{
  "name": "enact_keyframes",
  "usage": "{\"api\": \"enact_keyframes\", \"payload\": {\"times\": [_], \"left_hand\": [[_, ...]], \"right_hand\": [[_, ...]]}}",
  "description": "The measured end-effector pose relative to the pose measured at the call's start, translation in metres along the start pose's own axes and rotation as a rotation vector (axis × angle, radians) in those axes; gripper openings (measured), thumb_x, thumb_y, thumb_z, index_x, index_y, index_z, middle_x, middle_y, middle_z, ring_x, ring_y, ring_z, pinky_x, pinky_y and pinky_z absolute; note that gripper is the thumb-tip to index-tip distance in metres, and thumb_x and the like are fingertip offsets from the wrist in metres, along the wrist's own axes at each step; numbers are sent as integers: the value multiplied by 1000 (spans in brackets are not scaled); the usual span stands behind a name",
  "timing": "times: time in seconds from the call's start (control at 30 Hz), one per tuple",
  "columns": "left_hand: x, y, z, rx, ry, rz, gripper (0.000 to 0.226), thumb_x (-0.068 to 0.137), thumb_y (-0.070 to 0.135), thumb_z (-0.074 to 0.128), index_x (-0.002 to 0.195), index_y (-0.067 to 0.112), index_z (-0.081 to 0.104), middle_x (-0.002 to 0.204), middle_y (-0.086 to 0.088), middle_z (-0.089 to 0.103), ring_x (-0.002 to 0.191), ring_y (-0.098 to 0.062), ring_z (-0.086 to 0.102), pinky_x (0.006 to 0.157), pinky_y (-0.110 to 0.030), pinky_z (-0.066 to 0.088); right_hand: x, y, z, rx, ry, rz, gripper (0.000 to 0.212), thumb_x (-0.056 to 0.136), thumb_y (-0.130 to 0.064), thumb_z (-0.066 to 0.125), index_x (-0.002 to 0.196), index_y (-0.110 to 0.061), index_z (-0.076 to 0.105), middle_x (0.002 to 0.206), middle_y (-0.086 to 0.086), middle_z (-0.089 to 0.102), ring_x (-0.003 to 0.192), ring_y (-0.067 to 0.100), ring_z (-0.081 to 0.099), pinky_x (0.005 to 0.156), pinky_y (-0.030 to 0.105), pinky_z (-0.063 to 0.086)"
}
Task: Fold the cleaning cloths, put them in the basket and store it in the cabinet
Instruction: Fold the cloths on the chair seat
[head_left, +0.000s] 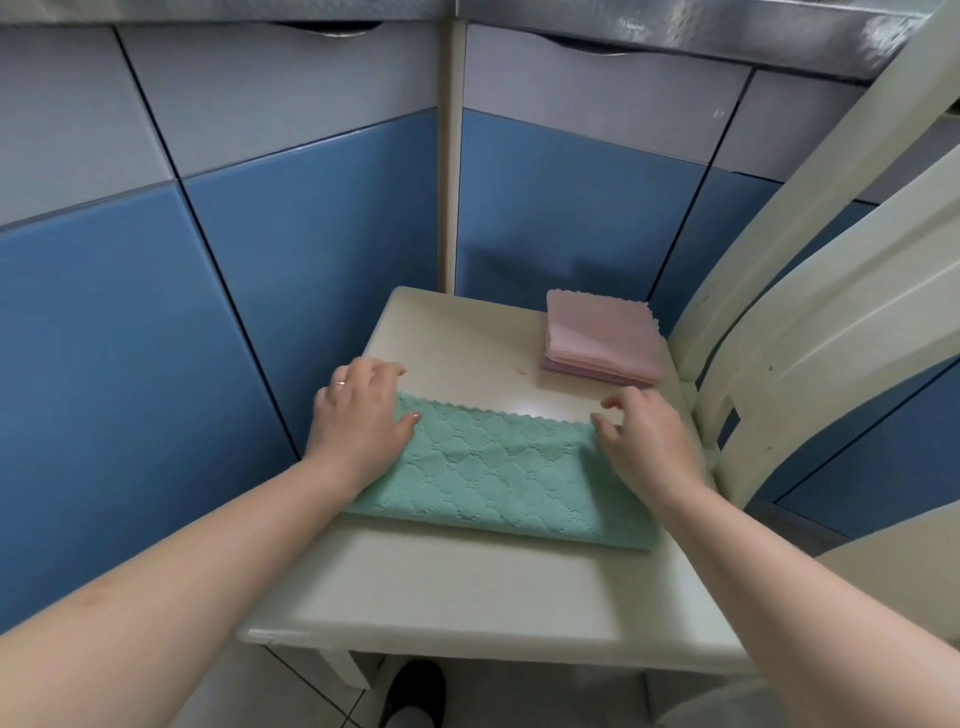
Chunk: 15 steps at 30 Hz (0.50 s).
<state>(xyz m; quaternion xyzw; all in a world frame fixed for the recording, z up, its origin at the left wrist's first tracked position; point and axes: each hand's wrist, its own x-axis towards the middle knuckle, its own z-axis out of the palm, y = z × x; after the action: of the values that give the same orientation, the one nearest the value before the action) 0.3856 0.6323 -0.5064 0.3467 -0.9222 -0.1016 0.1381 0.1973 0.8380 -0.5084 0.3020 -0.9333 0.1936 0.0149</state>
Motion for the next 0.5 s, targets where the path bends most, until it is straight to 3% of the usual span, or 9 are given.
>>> {"api": "enact_keyframes", "payload": {"times": [0.07,0.13,0.23,0.37,0.43,0.5], "left_hand": [[-13,18,3,7,49,167,51,94,30,49,141,15,37,148,-5,35,139,-24,27,112,-40,21],[-28,39,12,60,-95,266,53,98,27,35,148,13,22,157,-5,19,146,-19,11,117,-38,9],[-41,53,30,170,-296,244,55,100,29,23,150,12,7,159,-4,3,147,-19,-2,119,-40,1],[-43,38,36,212,-311,181,68,93,53,11,151,17,2,159,-3,-4,146,-19,-7,118,-38,-4],[-43,28,34,222,-320,142,89,76,67,-5,151,18,0,159,-2,-6,146,-20,-8,118,-39,-5],[-42,19,32,243,-327,104,95,73,73,-7,151,20,-1,159,-1,-7,146,-20,-8,118,-43,-5]], "right_hand": [[-13,-22,8,15,19,-128,36,93,-34,48,127,-20,54,134,4,51,122,23,46,102,41,38],[-32,-51,22,-39,-110,-264,45,96,-35,42,139,-23,42,150,4,33,139,23,28,114,46,21],[-51,-72,42,-88,-310,-325,50,98,-37,30,147,-30,23,158,-1,13,146,17,6,116,48,2],[-52,-53,45,-183,-343,-282,68,86,-60,4,149,-35,8,159,-4,2,146,15,-2,117,45,-2],[-52,-42,41,-211,-356,-243,66,91,-64,13,149,-35,4,159,-5,-3,146,15,-6,118,44,-3],[-51,-28,34,-229,-358,-205,68,91,-65,17,150,-35,2,159,-4,-4,146,15,-7,118,44,-3]]}}
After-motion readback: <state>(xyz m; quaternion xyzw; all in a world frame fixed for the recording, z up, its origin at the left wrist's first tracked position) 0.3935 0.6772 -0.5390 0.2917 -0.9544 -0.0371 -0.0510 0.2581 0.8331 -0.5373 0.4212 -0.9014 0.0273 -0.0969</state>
